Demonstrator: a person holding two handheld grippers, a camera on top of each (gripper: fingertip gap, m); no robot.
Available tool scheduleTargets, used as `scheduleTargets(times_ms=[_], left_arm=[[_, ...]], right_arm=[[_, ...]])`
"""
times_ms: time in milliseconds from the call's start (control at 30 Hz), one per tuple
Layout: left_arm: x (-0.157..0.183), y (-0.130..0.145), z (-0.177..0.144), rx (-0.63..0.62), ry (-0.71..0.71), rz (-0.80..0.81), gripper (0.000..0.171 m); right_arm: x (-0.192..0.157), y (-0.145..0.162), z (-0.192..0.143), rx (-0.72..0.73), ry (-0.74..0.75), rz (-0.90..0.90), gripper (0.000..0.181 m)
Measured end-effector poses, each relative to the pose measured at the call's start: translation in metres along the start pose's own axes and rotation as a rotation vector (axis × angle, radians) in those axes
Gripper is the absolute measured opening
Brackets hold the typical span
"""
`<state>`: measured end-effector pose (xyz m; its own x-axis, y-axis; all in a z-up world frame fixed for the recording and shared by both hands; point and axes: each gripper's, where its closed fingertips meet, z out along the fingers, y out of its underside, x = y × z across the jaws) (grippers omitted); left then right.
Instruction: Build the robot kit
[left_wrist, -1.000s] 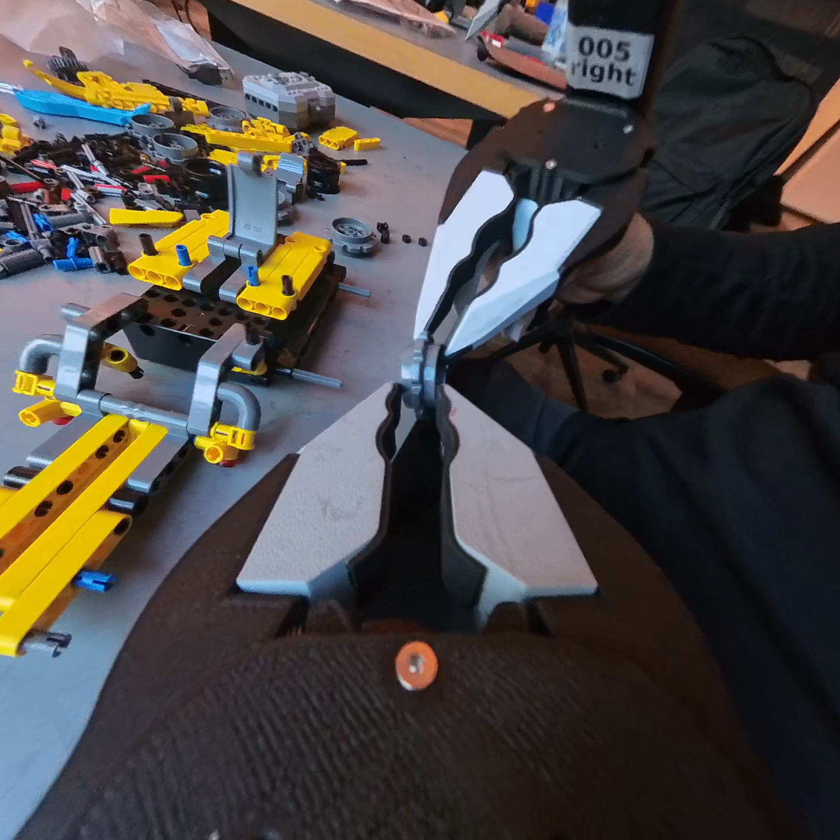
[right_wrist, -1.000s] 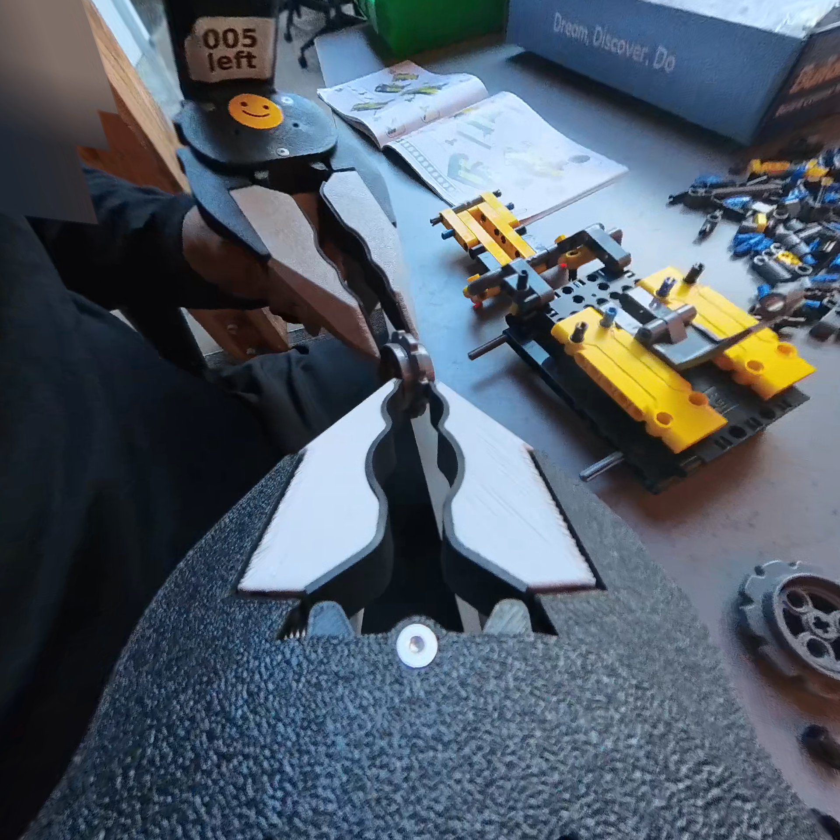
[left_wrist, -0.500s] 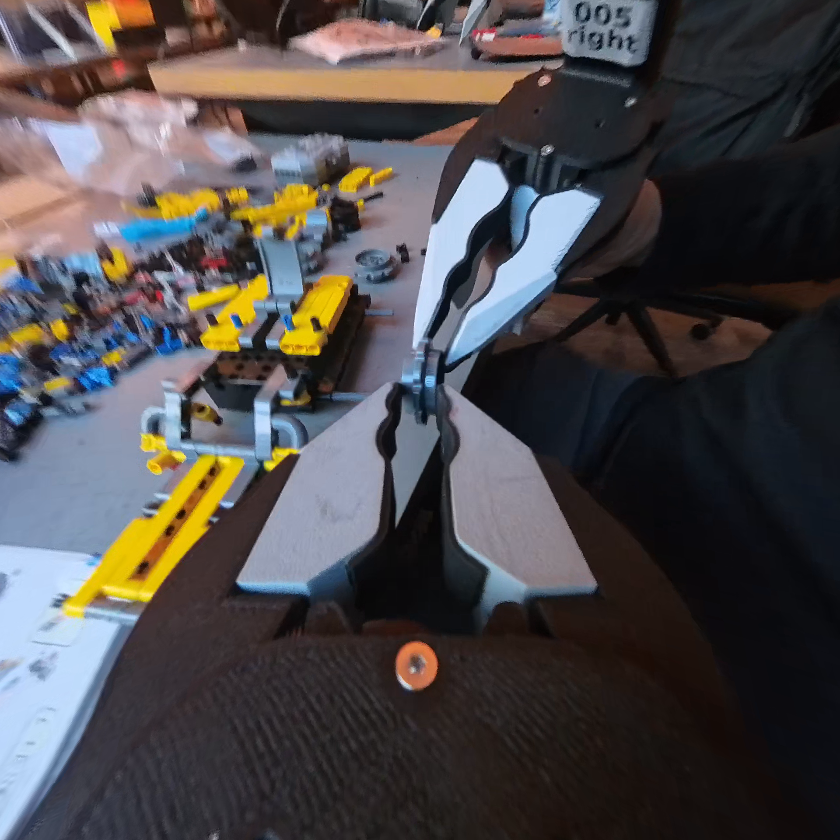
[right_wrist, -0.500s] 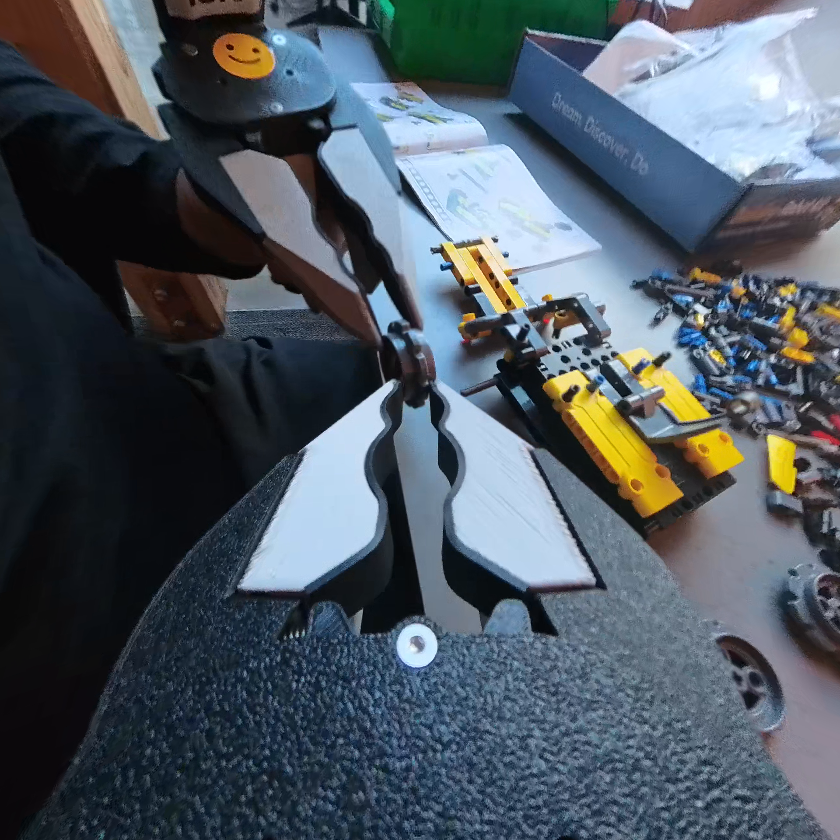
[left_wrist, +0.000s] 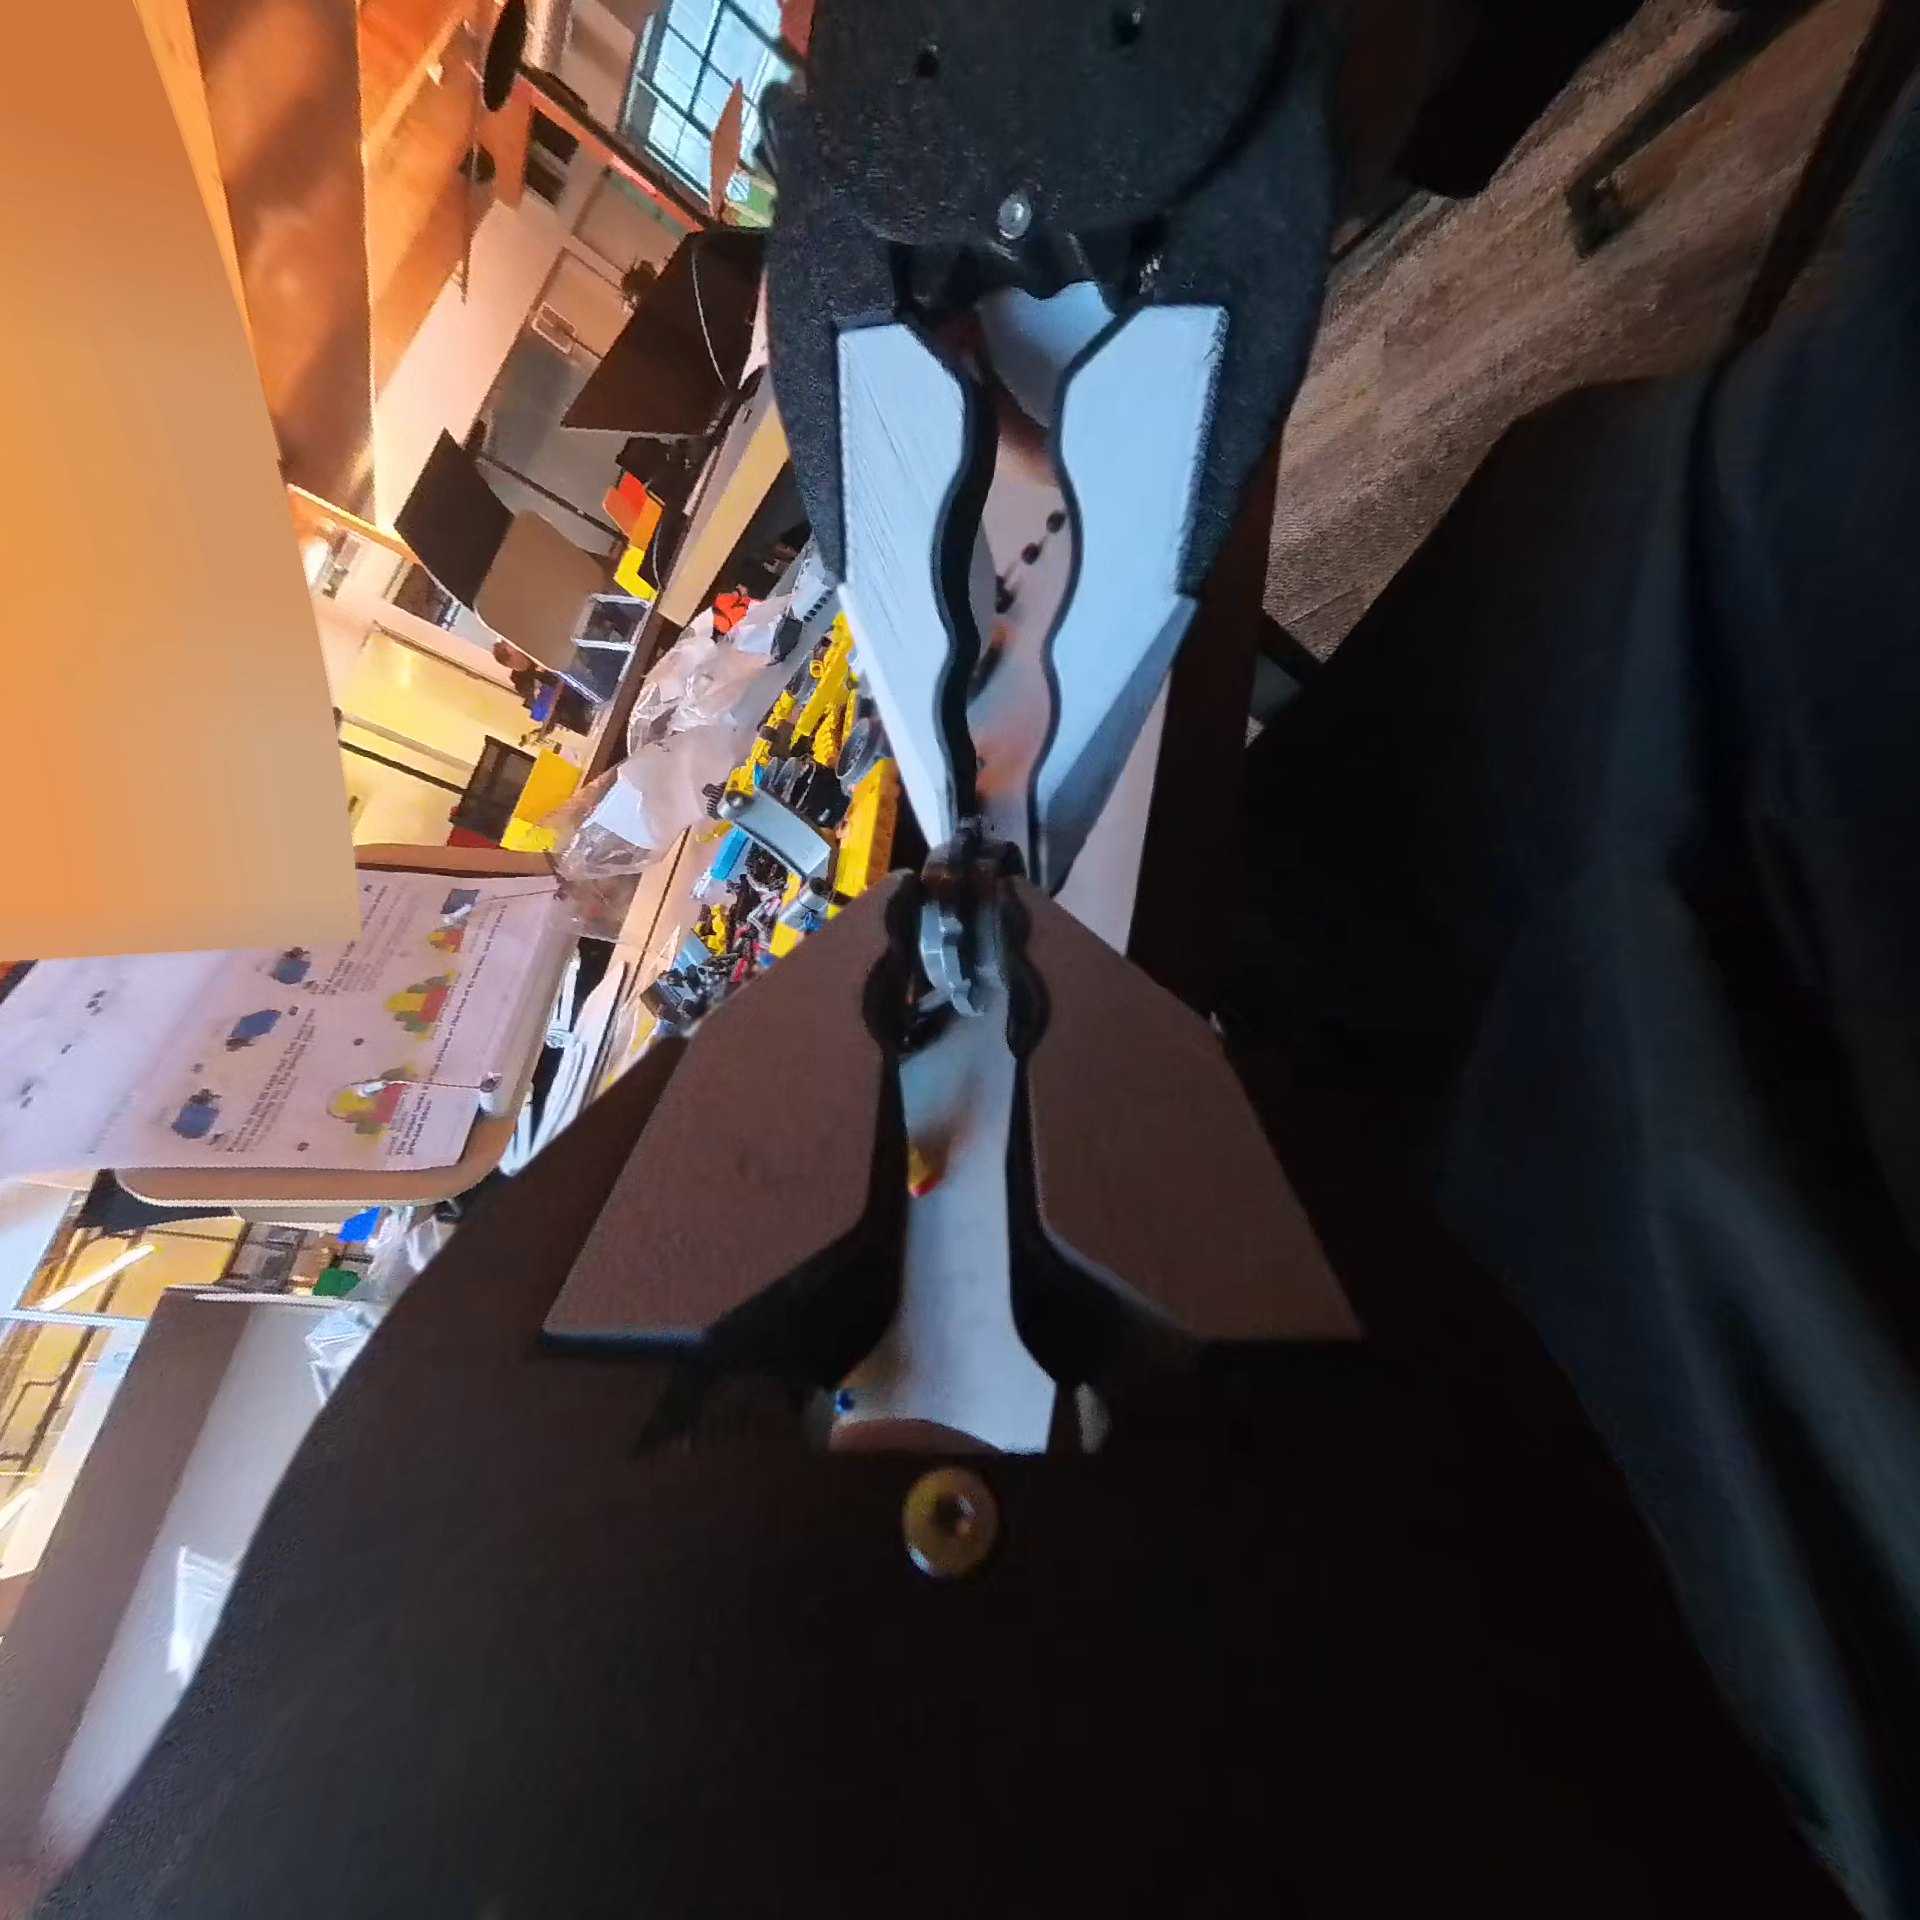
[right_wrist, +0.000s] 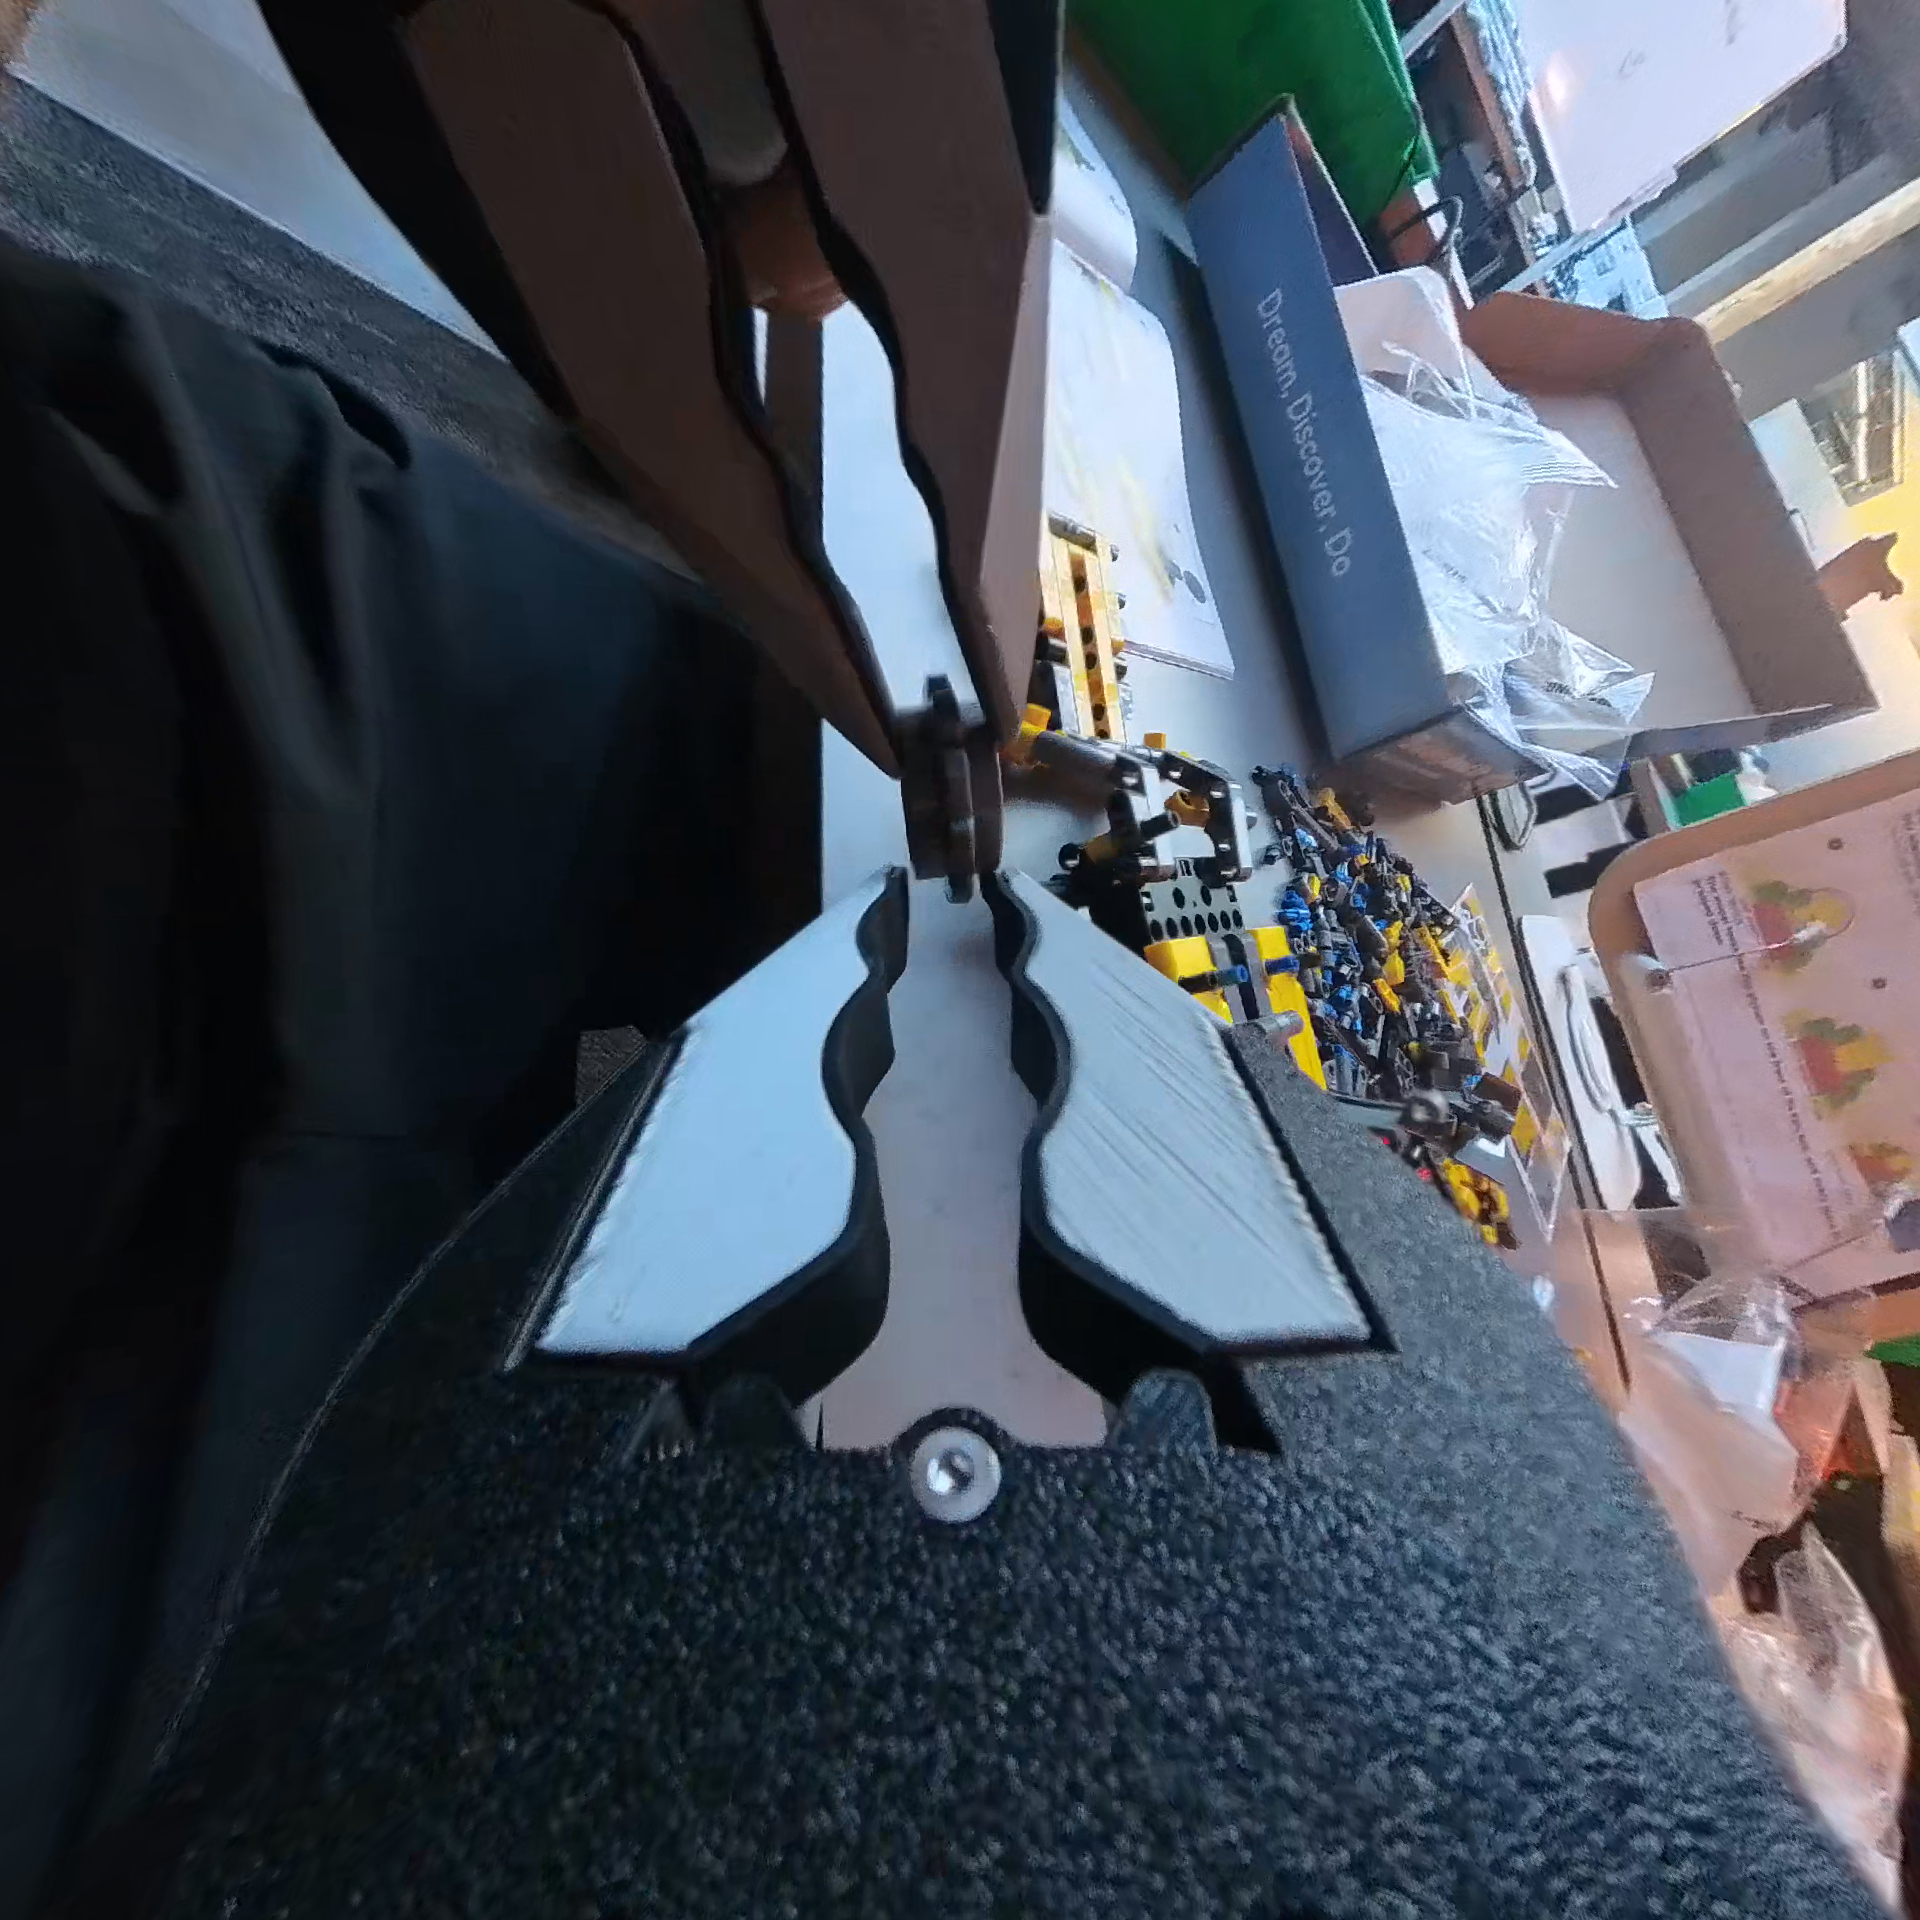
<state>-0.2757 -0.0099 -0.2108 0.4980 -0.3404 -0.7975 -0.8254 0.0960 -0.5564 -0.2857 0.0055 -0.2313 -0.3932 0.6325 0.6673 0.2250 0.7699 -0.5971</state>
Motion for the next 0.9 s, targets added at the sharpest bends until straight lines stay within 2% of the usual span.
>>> scheduleTargets(times_ms=[200,267,333,600,667,800,900], left_arm=[[0.004,-0.001,0.002,0.037,0.03,-0.027,0.01],[0.004,-0.002,0.003,0.042,0.03,-0.028,0.01],[0.002,-0.001,0.004,0.046,0.018,-0.034,0.01],[0.006,0.011,0.011,-0.033,0.026,-0.014,0.011],[0.004,0.009,0.012,-0.013,0.011,-0.061,0.011],[0.004,0.02,0.013,-0.034,0.082,-0.231,0.012],[0.009,0.031,0.015,-0.085,0.102,-0.201,0.014]], right_arm=[[0.004,-0.004,-0.003,0.042,0.007,0.016,0.031],[0.004,-0.012,-0.005,0.072,0.012,-0.007,0.028],[0.002,-0.015,-0.004,0.074,0.011,-0.041,0.015],[0.001,-0.003,0.005,0.03,0.034,-0.074,0.015],[0.004,-0.004,0.003,0.036,0.059,-0.082,0.015],[0.006,0.003,0.005,0.009,0.091,-0.141,0.015],[0.006,0.005,0.005,0.014,0.089,-0.134,0.015]])
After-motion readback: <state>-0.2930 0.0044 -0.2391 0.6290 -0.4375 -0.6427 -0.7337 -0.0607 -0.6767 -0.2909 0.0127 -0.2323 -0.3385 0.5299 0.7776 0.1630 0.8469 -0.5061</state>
